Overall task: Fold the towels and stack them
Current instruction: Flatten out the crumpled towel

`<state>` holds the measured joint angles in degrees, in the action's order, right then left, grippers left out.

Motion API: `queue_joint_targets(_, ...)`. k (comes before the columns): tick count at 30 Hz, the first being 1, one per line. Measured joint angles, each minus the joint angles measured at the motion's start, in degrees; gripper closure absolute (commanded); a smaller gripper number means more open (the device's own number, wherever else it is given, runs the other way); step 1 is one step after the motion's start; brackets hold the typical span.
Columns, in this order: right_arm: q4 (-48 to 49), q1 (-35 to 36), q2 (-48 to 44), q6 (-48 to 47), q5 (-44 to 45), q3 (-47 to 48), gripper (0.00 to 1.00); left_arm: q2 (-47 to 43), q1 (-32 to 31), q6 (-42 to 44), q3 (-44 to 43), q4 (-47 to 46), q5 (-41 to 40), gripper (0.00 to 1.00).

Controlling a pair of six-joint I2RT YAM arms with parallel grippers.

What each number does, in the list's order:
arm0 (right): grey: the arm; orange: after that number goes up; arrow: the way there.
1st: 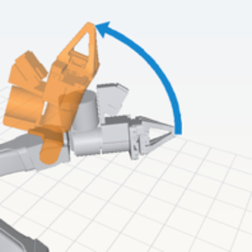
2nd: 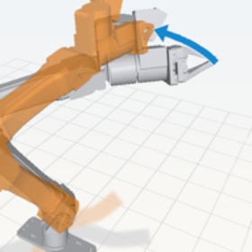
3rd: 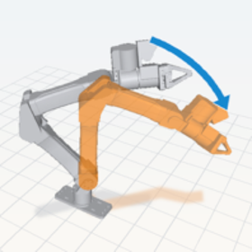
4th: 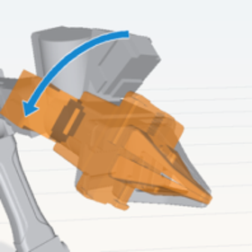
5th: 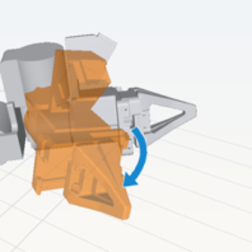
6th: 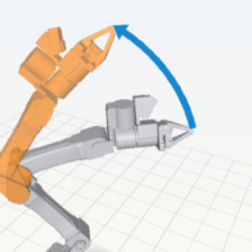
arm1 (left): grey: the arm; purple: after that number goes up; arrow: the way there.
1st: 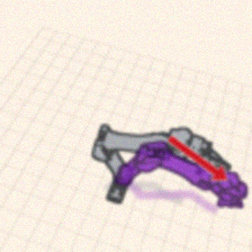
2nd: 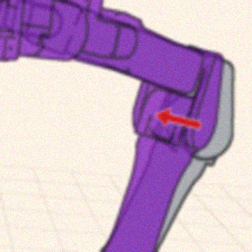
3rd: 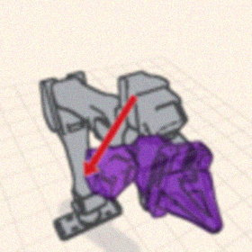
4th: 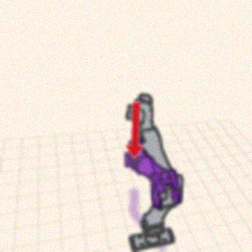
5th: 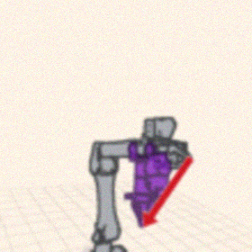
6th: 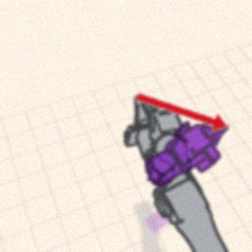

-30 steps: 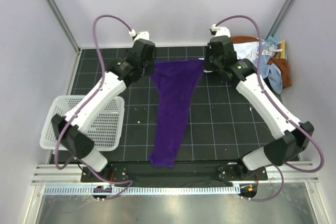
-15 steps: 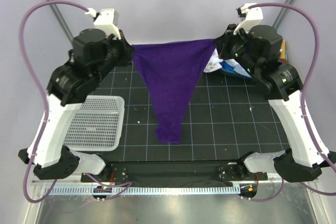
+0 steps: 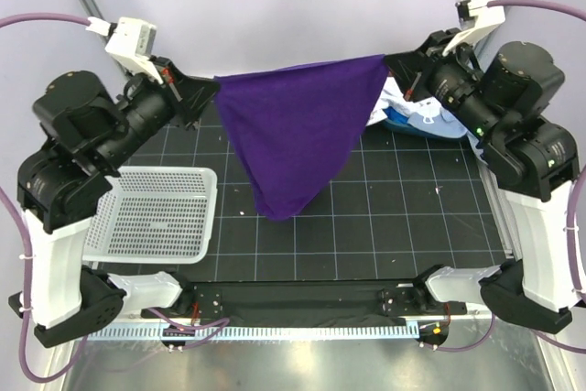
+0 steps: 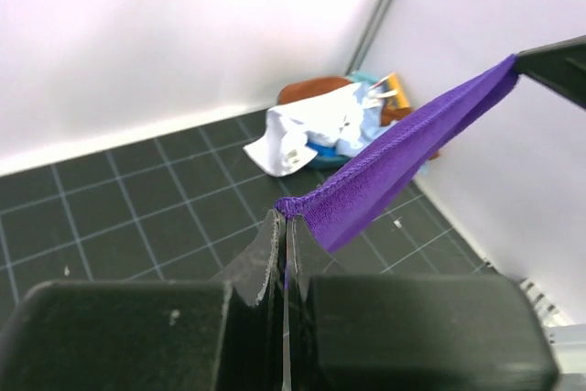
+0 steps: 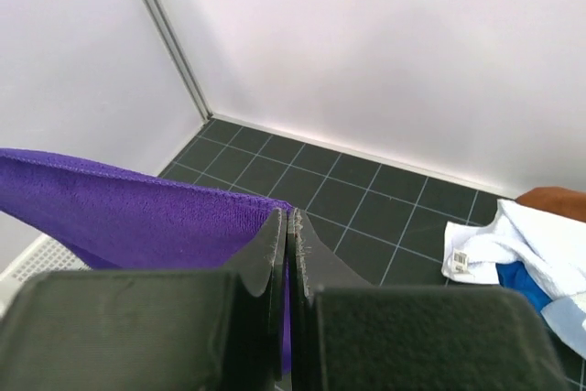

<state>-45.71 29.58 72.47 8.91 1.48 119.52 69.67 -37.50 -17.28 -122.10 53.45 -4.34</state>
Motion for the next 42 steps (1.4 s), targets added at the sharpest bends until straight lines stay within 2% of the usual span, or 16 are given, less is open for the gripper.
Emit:
queue_joint_targets(8, -1.4, 0.0, -0.7, -0.4, -3.2, 4.2, 0.99, 0.0, 0.0, -0.3, -5.6, -0.1, 4.2, 1.0)
queue_joint_targets(14, -2.7, 0.0, -1.9, -0.4, -4.8, 6.0, 0.99, -0.9, 0.0, -1.8, -5.9, -0.5, 6.8, 1.0)
queue_joint_targets(22, -2.6, 0.1, -4.5, -0.1, -6.7, 4.7, 0.99, -4.0, -0.1, -3.7, -1.0, -2.3, 7.5, 1.0)
queue_joint_targets(28, -0.3, 0.1, -4.3, -0.9, -3.8, -2.1, 0.99, -2.2, -0.1, -3.9, 3.2, -4.0, 1.9, 1.0)
queue_joint_targets(30, 0.8, 0.1, -2.0, -1.7, -1.2, -3.4, 0.99, 0.1, 0.9, -3.8, 3.9, -4.9, 0.3, 1.0)
queue_joint_targets(34, 3.9, -1.0, 6.4, -3.3, 2.2, -2.8, 0.99, 7.1, 6.9, -4.0, 4.9, -8.7, 0.0, 1.0)
queue_joint_targets(42, 11.0, -6.4, 33.3, -4.8, 2.9, 3.8, 0.99, 26.4, 16.3, -4.9, 4.6, -14.6, 0.5, 1.0)
